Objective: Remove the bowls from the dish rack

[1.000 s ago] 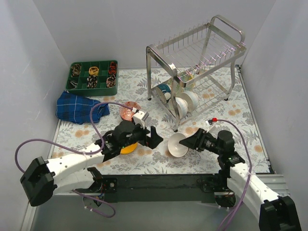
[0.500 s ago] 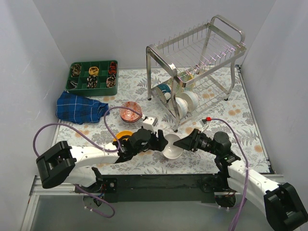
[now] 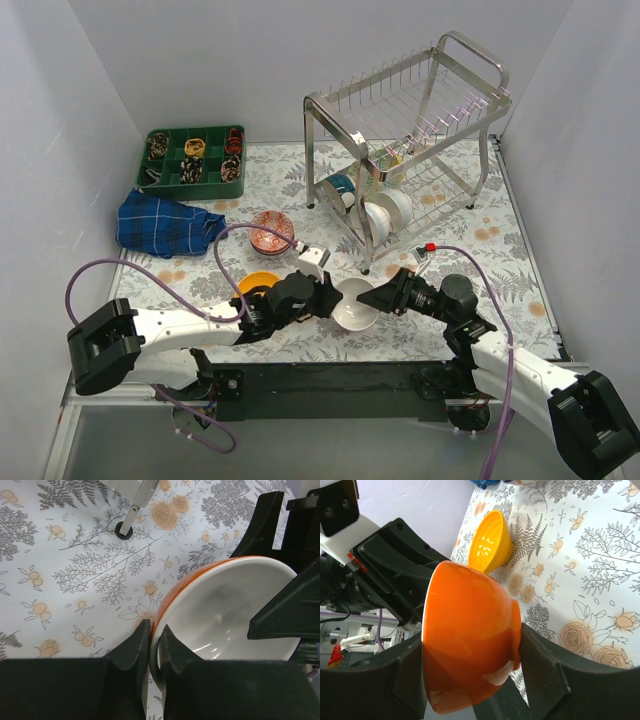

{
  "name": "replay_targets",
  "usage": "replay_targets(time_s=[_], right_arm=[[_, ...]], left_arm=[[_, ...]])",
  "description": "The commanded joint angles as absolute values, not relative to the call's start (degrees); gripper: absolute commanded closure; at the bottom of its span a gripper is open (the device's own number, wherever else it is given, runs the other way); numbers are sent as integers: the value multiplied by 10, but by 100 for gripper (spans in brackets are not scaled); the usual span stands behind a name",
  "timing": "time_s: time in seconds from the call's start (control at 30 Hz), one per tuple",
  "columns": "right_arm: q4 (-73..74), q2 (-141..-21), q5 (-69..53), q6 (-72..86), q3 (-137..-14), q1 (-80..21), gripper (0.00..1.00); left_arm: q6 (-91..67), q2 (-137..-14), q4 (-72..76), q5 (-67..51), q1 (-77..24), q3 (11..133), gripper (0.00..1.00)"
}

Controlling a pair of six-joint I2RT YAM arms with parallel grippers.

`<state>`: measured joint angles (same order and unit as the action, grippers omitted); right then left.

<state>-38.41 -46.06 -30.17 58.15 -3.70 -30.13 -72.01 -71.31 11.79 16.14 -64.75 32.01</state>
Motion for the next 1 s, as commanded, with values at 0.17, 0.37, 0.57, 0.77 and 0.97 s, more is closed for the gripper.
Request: replay_targets(time_s=[0.17,0.37,0.57,0.77,0.97], right_arm=[[-254,-425,-240,475,-86,-301,9],[-135,-398,-155,394,-133,-301,6],[-122,-406,-145,378,-142,-301,6],[-116,-406,-132,360,-153,-301,7],[-102,-391,-110,329,-161,-301,7]], left_arm=[[-679,-624,-104,275,-616,381,100],[-682,-579,-249,226,-512,420,100],[-696,-564,-353,207,-426,444,100],[-752,-577,-379,202,-392,430,100],[-845,-574,-440,289,-390,432,100]])
